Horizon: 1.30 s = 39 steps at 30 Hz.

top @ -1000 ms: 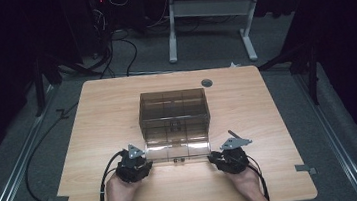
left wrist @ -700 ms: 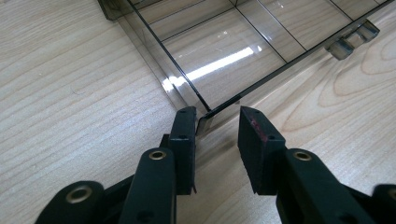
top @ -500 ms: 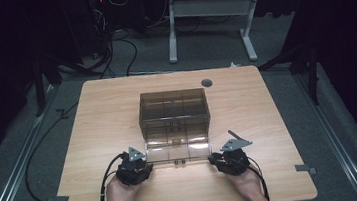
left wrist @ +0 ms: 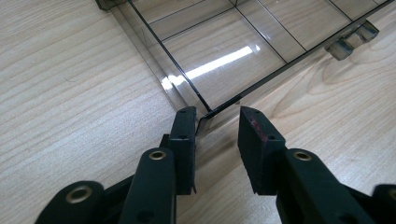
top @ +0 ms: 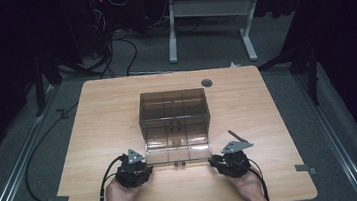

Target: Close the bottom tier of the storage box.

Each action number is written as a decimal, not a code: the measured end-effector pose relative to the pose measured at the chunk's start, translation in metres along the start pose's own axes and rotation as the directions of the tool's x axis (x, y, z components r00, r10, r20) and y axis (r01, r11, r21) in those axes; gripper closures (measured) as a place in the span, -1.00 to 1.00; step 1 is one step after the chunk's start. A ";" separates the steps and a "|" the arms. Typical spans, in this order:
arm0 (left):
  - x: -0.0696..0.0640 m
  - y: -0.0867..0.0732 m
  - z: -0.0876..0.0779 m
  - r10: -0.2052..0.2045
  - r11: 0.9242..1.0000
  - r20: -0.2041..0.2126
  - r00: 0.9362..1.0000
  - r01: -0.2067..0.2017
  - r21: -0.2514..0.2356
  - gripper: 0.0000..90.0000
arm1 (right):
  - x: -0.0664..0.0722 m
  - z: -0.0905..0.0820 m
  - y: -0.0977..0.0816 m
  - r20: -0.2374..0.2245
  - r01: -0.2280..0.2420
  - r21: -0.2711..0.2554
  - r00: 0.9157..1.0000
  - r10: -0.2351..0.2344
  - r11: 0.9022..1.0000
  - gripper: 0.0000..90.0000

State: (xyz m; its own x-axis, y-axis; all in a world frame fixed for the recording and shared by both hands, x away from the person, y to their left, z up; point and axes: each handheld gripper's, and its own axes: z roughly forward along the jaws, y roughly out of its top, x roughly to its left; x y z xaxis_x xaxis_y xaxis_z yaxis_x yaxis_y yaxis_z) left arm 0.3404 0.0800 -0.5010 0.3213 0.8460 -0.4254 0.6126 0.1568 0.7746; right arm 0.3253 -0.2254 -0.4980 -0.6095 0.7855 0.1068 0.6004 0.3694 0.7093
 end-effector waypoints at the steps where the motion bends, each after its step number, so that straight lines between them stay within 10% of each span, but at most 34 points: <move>1: 0.000 0.000 0.000 0.000 1.000 0.000 1.000 0.000 0.000 0.50 | 0.000 0.000 0.000 -0.002 0.002 0.000 1.000 -0.002 1.000 0.60; 20: 0.000 0.000 0.000 -0.017 0.997 0.003 1.000 0.017 -0.078 0.01 | -0.001 -0.001 -0.004 0.007 0.026 -0.023 1.000 -0.025 0.999 0.36; 39: 0.015 0.014 -0.014 -0.089 0.975 0.025 0.996 0.092 -0.203 -0.14 | -0.009 -0.013 -0.013 0.027 0.009 -0.058 1.000 -0.008 0.998 0.48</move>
State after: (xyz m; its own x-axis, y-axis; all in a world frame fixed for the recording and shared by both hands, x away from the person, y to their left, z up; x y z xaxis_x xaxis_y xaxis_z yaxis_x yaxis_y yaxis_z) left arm 0.3436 0.1018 -0.4903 0.2833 0.8159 -0.5040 0.4807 0.3340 0.8108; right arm 0.3162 -0.2434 -0.4995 -0.5999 0.7958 0.0826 0.5636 0.3471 0.7496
